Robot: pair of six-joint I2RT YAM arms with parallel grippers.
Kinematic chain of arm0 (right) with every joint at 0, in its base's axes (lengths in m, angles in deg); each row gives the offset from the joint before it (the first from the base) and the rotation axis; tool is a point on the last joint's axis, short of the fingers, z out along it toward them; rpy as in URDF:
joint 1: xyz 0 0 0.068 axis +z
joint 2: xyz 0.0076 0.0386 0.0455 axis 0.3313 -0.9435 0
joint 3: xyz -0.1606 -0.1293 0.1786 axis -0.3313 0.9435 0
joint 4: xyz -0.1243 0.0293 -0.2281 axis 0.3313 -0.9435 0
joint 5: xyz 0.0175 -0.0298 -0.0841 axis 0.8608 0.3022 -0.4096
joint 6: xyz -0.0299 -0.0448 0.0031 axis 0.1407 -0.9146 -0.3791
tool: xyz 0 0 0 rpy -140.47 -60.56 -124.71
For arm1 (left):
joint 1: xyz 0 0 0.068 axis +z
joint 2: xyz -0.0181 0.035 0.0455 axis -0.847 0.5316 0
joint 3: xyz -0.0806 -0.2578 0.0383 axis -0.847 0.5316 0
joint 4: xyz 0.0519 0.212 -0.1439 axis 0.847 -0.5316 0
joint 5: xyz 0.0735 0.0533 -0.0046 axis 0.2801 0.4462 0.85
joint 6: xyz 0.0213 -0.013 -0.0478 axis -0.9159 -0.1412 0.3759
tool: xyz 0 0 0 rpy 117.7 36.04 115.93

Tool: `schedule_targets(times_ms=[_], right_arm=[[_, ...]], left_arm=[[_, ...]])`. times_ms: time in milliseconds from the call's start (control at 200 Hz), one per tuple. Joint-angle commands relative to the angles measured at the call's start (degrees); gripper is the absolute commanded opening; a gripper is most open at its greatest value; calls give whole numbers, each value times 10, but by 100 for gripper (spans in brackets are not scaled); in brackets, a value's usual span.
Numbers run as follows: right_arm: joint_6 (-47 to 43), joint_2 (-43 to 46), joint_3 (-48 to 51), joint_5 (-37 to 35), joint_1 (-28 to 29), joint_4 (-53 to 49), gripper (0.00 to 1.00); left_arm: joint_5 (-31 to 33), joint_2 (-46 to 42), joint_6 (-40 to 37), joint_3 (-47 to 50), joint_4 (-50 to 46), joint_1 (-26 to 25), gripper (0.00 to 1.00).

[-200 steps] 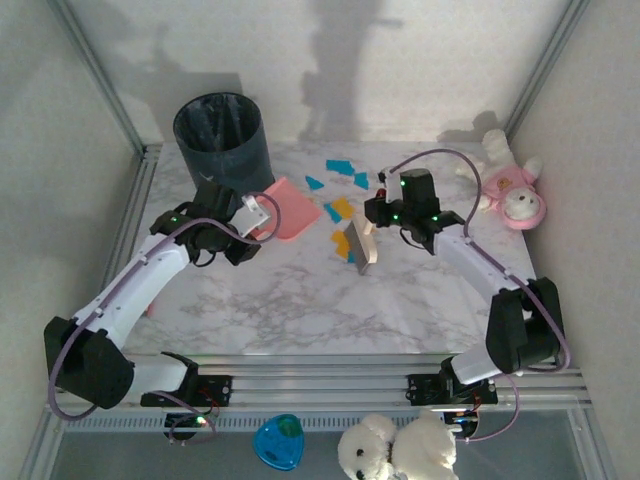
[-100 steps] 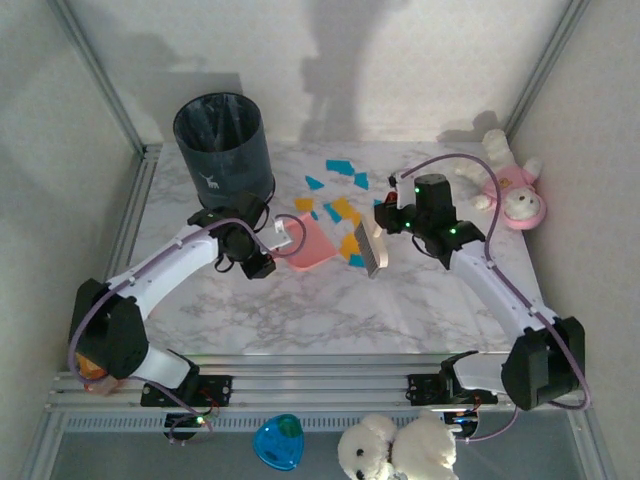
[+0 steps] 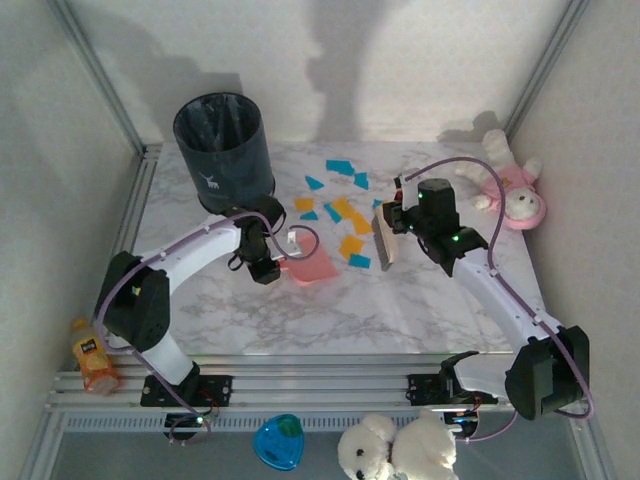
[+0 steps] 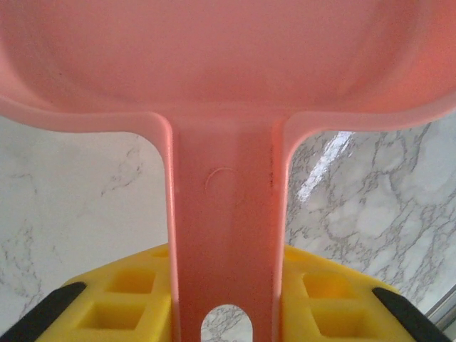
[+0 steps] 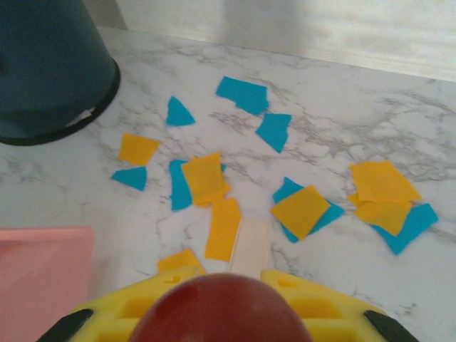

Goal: Sweep away the paper scraps from the table

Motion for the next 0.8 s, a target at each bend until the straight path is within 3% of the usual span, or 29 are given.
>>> schedule_targets(times_ms=[0, 335, 796], right_arm=[[-20, -8, 5, -50, 17, 34, 0], [-41, -28, 13, -118, 61, 39, 0], [-44, -55, 22, -120, 100, 45, 0]], left_arm=[[18, 14, -20, -21, -30, -11, 14], [18, 38, -27, -38, -29, -25, 15], [36, 70, -23, -62, -40, -27, 15]])
